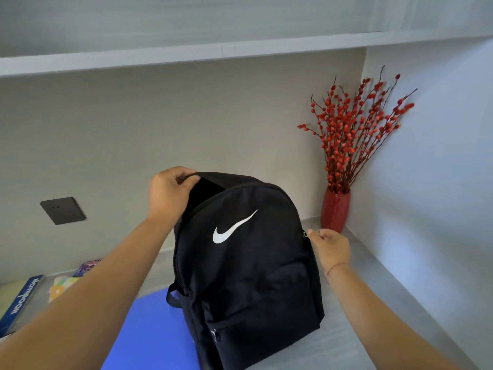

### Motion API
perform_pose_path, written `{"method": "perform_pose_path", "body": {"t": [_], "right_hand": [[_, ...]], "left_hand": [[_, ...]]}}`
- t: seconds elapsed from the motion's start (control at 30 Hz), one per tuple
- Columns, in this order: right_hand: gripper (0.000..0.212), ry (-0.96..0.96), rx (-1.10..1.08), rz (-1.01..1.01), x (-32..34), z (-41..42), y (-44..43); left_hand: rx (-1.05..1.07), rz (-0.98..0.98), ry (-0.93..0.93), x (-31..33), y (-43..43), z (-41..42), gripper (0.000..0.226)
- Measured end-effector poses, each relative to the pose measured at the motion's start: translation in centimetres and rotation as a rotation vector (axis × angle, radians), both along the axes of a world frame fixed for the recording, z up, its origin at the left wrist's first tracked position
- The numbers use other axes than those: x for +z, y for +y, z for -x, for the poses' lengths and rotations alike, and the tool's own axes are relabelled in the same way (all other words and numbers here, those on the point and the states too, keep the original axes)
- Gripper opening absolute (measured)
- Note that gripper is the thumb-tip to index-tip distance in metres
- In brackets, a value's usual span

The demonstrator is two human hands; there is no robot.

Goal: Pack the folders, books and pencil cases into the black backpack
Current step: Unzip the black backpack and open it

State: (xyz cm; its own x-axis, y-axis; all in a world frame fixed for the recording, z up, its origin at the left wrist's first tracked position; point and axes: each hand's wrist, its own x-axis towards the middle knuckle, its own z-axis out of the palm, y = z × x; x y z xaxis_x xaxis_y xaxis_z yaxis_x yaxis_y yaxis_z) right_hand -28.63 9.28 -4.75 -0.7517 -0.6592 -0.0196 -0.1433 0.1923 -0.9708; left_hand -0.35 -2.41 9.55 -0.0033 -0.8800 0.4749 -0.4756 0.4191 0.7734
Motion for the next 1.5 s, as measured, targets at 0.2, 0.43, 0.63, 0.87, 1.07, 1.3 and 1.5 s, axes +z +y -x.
{"method": "perform_pose_path", "body": {"t": [0.2,0.43,0.63,0.87,1.07,1.3,1.5], "right_hand": [[0.032,0.001,0.034,-0.144,-3.4,0.7,1.2],[0.026,0.175,0.016,-0.008,-2.0,-4.7,3.1],[0.026,0.551,0.588,-0.084,-6.7,-17.5,8.4],[0.028,0.633,0.523,-0.183,-8.7,-22.6,6.8],[0.013,0.620,0.319,-0.163,-8.5,-22.5,6.4],[0.015,0.499,0.311,-0.098,-8.6,-21.6,6.5],[0.016,0.437,0.225,-0.084,-8.1,-18.9,6.5]], "left_hand": [[-0.024,-0.075,-0.013,-0.5,0.2,-0.8,0.009],[-0.108,-0.237,0.181,-6.5,5.8,-3.5,0.032],[-0.139,-0.545,0.283,-16.3,10.8,-5.6,0.025],[-0.156,-0.548,-0.075,-17.8,10.0,-5.0,0.034],[-0.161,-0.498,-0.127,-17.4,9.8,-4.8,0.020],[-0.149,-0.322,-0.655,-17.5,9.0,-5.2,0.039],[-0.121,-0.280,-0.628,-17.4,8.1,-5.1,0.028]]}}
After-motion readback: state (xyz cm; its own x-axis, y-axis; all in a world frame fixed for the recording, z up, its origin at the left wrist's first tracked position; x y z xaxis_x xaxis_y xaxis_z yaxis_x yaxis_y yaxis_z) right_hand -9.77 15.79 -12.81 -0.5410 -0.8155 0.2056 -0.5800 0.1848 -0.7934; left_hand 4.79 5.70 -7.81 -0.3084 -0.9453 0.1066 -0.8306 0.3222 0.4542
